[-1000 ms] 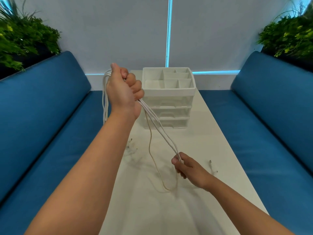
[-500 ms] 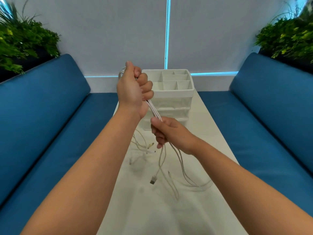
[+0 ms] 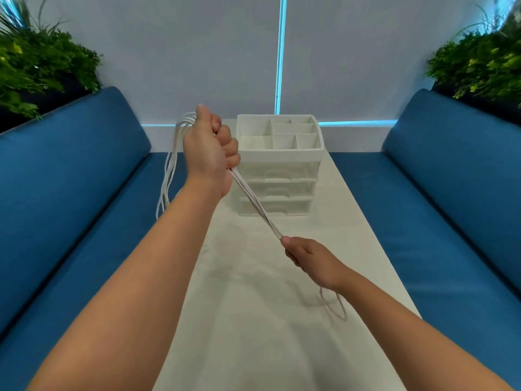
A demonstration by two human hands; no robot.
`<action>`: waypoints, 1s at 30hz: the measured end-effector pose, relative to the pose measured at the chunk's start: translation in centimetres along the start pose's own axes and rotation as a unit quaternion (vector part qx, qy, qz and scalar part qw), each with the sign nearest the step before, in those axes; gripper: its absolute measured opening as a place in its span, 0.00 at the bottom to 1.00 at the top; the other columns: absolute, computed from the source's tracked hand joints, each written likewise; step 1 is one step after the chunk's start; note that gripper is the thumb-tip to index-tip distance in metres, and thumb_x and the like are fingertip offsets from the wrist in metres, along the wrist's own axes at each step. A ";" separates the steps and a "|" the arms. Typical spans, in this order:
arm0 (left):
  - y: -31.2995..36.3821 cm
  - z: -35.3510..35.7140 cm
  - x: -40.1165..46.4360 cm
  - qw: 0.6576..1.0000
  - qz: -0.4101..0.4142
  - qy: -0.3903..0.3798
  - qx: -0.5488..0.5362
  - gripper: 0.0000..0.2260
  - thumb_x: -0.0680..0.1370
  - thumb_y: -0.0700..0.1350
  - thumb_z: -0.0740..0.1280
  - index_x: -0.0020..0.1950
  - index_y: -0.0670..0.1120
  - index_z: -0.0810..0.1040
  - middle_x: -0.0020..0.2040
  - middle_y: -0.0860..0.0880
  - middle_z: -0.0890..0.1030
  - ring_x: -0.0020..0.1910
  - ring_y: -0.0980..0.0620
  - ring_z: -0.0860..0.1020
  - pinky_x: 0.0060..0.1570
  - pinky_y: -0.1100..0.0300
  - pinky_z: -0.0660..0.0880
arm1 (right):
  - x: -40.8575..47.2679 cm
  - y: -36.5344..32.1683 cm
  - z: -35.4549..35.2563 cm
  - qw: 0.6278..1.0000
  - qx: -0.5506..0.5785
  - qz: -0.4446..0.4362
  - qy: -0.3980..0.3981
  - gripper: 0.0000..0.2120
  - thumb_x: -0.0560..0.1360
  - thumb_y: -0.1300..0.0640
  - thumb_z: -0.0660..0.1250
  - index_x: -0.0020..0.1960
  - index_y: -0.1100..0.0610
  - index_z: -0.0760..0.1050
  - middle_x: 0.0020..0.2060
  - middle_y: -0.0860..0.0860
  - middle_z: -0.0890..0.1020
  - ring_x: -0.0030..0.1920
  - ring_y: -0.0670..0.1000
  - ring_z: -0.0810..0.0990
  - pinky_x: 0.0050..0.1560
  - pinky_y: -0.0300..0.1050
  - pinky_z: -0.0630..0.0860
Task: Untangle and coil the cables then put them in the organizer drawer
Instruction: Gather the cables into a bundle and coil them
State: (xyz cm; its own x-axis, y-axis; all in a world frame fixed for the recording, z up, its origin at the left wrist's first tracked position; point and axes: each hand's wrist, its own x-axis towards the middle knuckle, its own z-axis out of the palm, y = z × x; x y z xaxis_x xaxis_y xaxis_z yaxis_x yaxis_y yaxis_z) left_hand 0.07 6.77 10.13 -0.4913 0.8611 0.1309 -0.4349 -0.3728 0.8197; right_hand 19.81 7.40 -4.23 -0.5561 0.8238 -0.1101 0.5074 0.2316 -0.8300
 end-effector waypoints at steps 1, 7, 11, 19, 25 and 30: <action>-0.5 0.1 -0.2 1.000 0.001 0.004 0.005 0.20 0.85 0.54 0.52 0.35 0.49 0.63 0.28 0.53 0.59 0.25 0.56 0.53 0.21 0.64 0.51 | 0.4 0.0 0.1 0.998 -0.047 0.009 0.027 0.24 0.80 0.37 0.52 0.35 0.54 0.61 0.29 0.46 0.66 0.30 0.46 0.63 0.38 0.45 0.62; 0.4 -0.1 0.5 0.998 0.040 0.036 -0.028 0.20 0.85 0.55 0.51 0.35 0.50 0.63 0.27 0.53 0.59 0.25 0.56 0.53 0.20 0.63 0.52 | 0.0 0.5 0.4 0.988 0.139 0.057 -0.036 0.24 0.79 0.39 0.58 0.34 0.53 0.56 0.27 0.47 0.60 0.28 0.48 0.60 0.35 0.41 0.67; 1.0 0.0 0.7 0.997 0.056 0.040 -0.017 0.20 0.85 0.54 0.51 0.35 0.49 0.63 0.27 0.53 0.59 0.25 0.56 0.53 0.21 0.63 0.51 | -0.5 1.9 0.9 0.983 0.179 0.021 -0.045 0.19 0.81 0.44 0.55 0.37 0.54 0.60 0.29 0.46 0.62 0.30 0.47 0.60 0.33 0.39 0.63; -1.0 0.3 -0.4 0.997 0.063 0.033 -0.019 0.20 0.85 0.54 0.51 0.35 0.49 0.62 0.26 0.53 0.58 0.24 0.56 0.53 0.21 0.65 0.52 | 1.7 1.8 0.1 0.993 -0.071 0.053 0.074 0.22 0.81 0.40 0.51 0.38 0.56 0.62 0.31 0.51 0.67 0.33 0.50 0.63 0.37 0.46 0.61; 0.7 0.1 0.2 0.996 0.075 0.039 -0.034 0.20 0.85 0.54 0.51 0.35 0.49 0.62 0.29 0.51 0.57 0.30 0.52 0.49 0.23 0.62 0.48 | -0.9 2.9 -0.2 0.960 0.251 0.069 -0.106 0.19 0.80 0.44 0.57 0.35 0.53 0.64 0.29 0.48 0.64 0.30 0.48 0.61 0.34 0.39 0.63; -0.7 0.5 -0.4 0.997 0.069 0.023 -0.021 0.20 0.85 0.54 0.51 0.35 0.49 0.63 0.27 0.53 0.59 0.24 0.56 0.53 0.21 0.65 0.52 | 0.7 2.6 0.4 0.992 -0.012 0.097 0.082 0.23 0.79 0.38 0.56 0.35 0.53 0.58 0.28 0.47 0.63 0.30 0.49 0.61 0.34 0.44 0.60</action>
State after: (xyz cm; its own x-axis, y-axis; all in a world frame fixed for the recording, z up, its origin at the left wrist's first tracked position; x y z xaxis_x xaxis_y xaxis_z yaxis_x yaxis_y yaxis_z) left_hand 0.92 6.89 9.78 -0.5830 0.7836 0.2146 -0.3915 -0.5024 0.7710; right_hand 20.46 8.34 -6.68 -0.3330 0.9269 -0.1733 0.6101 0.0716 -0.7891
